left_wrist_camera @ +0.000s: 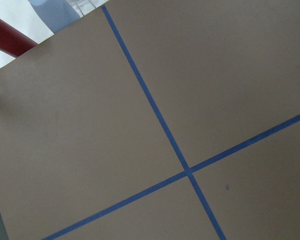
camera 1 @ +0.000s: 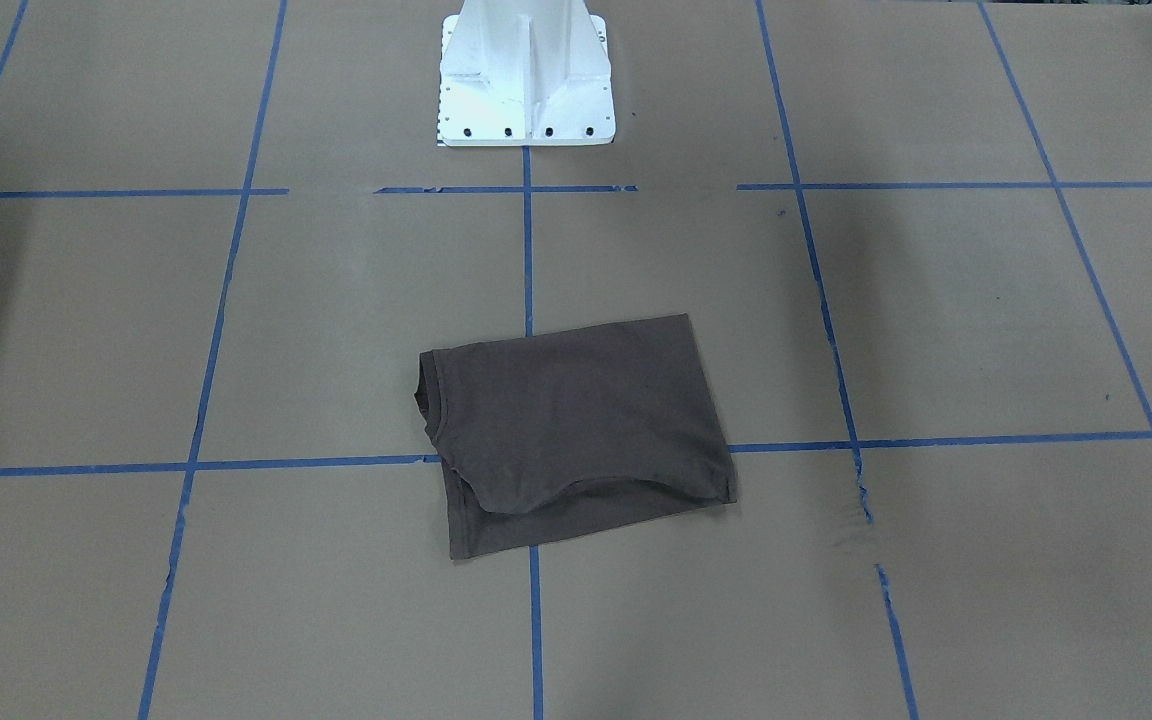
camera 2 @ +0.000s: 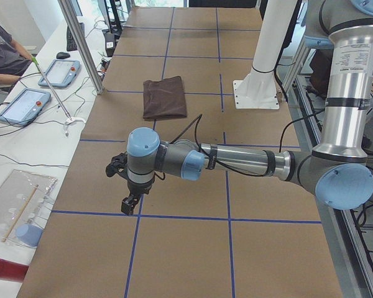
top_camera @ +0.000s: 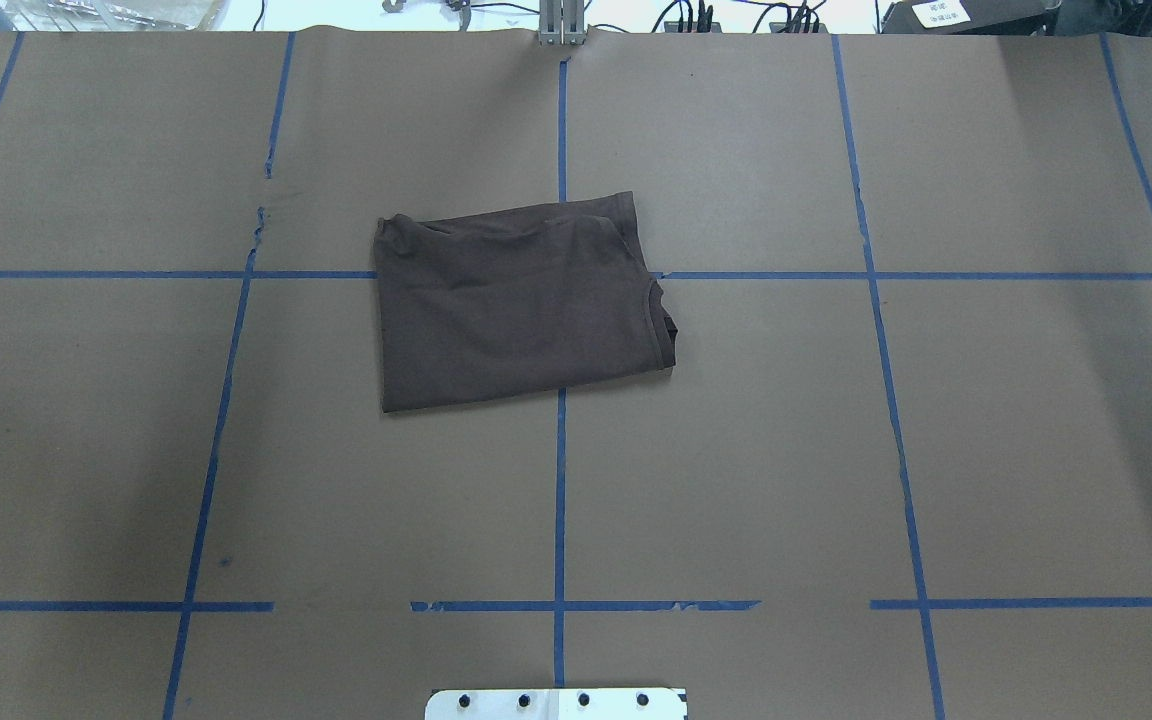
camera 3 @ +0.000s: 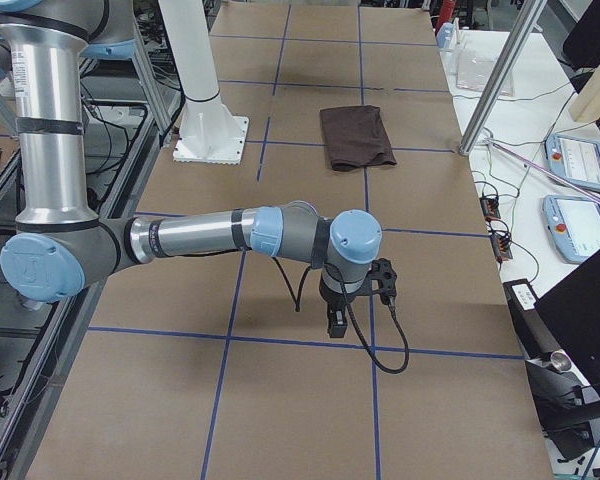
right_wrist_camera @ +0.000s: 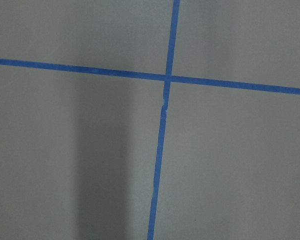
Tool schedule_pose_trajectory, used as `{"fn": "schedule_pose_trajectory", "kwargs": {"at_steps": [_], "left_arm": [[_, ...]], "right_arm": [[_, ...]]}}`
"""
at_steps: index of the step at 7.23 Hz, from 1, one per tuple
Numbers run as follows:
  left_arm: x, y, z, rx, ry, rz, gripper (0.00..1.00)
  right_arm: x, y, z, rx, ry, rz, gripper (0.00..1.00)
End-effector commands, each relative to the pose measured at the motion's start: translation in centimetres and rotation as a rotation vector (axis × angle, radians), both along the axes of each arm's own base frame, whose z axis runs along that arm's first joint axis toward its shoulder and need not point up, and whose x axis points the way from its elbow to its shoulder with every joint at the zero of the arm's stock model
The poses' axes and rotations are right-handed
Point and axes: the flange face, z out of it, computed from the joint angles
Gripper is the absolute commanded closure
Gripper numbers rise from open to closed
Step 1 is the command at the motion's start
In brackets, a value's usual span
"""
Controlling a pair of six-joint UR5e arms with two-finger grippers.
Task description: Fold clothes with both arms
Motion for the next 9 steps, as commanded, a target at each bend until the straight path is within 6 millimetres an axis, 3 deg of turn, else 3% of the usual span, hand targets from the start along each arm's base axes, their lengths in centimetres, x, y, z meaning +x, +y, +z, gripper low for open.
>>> {"fn": "schedule_pose_trajectory", "kwargs": {"at_steps": [1, 3, 4, 8, 9], "left_arm": [[0.3, 0.8, 0.9, -0.136, 0.026, -0.065, 0.0], [5.6, 0.2, -0.1, -0.231, 0.123, -0.076, 0.0], [5.7, 0.2, -0.3, -0.229, 0.123, -0.076, 0.0], [5.3, 0.9, 1.2, -0.245, 0.11, -0.072, 0.0], [5.2, 1.0, 1.4, -0.247, 0.109, -0.075, 0.0]], "right_arm": [[-0.1, 1.9, 1.3, -0.031, -0.002, 0.003, 0.0], [-0.3, 4.7, 4.2, -0.048, -0.003, 0.001, 0.0], [-0.3, 5.5, 5.3, -0.028, 0.002, 0.008, 0.0], [-0.2, 2.9, 2.7, -0.066, 0.008, 0.142, 0.0], [-0.2, 2.5, 2.9, -0.073, 0.007, 0.171, 0.0]]}}
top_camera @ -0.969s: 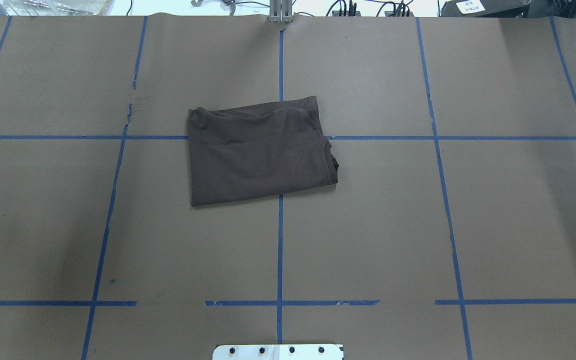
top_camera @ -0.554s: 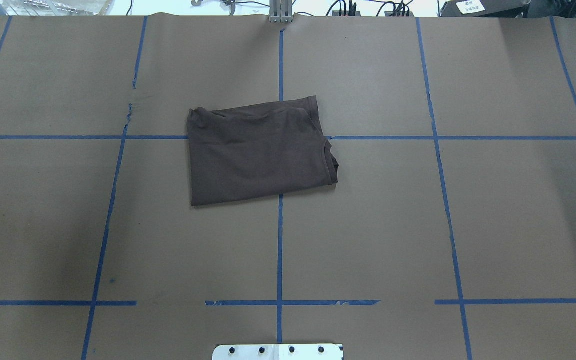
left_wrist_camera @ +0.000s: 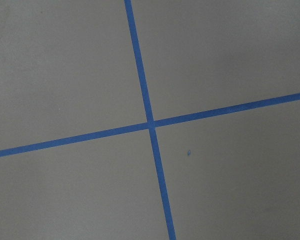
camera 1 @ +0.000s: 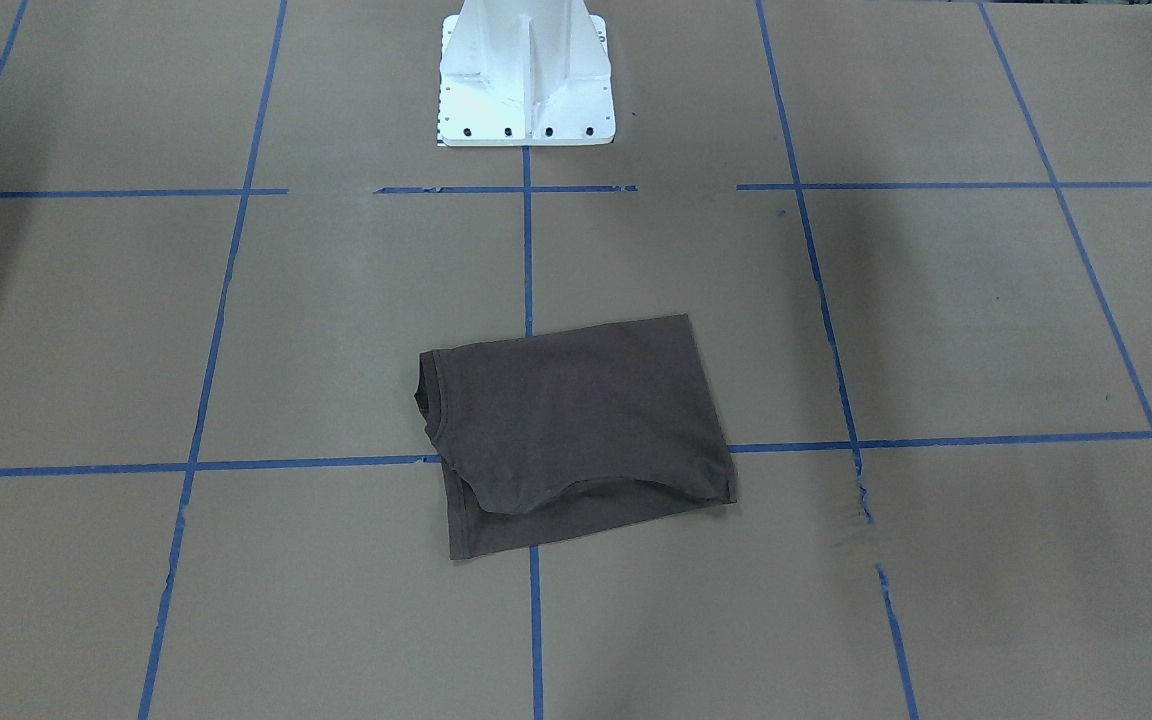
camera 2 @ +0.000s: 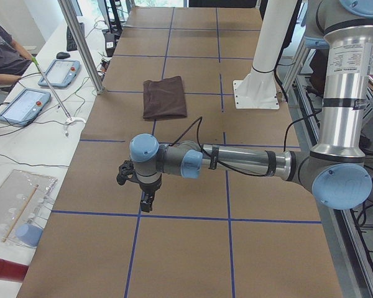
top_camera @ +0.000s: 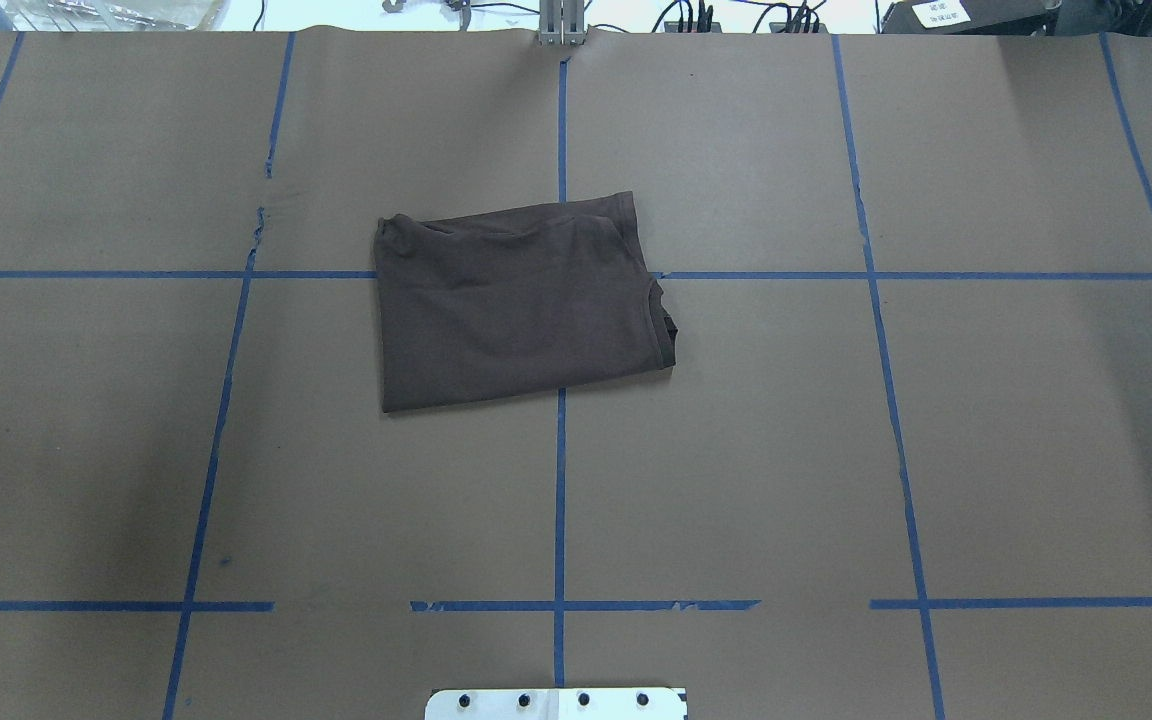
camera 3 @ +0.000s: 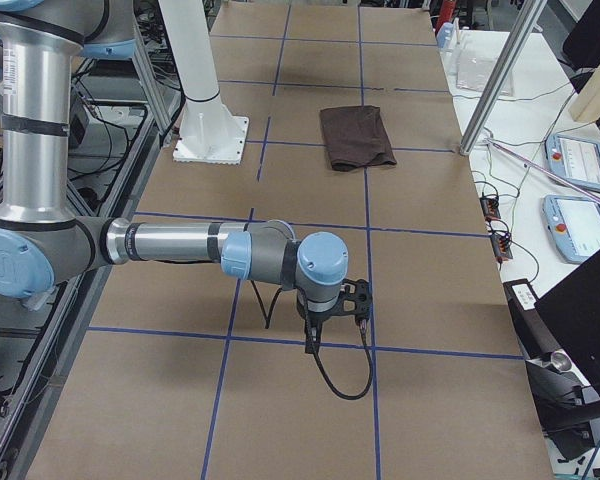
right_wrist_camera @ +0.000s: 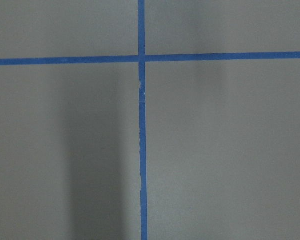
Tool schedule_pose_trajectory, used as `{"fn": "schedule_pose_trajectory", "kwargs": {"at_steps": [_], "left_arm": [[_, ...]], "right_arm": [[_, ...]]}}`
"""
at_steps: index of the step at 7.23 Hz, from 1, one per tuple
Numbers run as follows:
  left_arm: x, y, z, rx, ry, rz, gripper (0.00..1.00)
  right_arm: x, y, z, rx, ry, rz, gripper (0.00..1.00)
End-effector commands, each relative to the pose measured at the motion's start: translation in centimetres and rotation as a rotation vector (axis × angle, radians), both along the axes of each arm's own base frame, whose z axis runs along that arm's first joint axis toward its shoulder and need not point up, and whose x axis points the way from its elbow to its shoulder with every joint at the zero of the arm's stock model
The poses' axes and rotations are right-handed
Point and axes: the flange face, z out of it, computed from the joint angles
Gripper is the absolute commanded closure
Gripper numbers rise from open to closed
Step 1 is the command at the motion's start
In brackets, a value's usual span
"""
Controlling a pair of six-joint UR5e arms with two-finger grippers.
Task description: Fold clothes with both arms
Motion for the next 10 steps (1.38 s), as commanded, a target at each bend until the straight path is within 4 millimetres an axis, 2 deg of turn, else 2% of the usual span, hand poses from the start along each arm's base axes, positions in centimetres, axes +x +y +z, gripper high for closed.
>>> {"fn": "schedule_pose_trajectory", "kwargs": {"at_steps": [1, 3, 4, 7, 10], "left_arm": [[-0.4, 0.2, 0.2, -0.002, -0.003, -0.006, 0.0], [-0.4, 1.2, 0.9, -0.006, 0.001, 0.009, 0.0], [-0.4, 1.9, 1.6, -0.022, 0.002, 0.009, 0.0], [-3.5, 3.5, 3.2, -0.073, 0.005, -0.061, 0.0], [-4.9, 3.9, 2.8, -0.088, 0.038, -0.095, 0.0]], "right_arm": [[-0.2, -1.0, -0.2, -0.01, -0.004, 0.071, 0.0], [-1.7, -1.4, 0.5, -0.013, -0.024, 0.048, 0.0], [-1.8, -1.5, 0.4, 0.001, -0.024, 0.046, 0.0], [-1.9, -1.6, 1.1, 0.013, -0.024, 0.044, 0.0], [-1.9, -1.6, 1.3, 0.014, -0.024, 0.043, 0.0]]}}
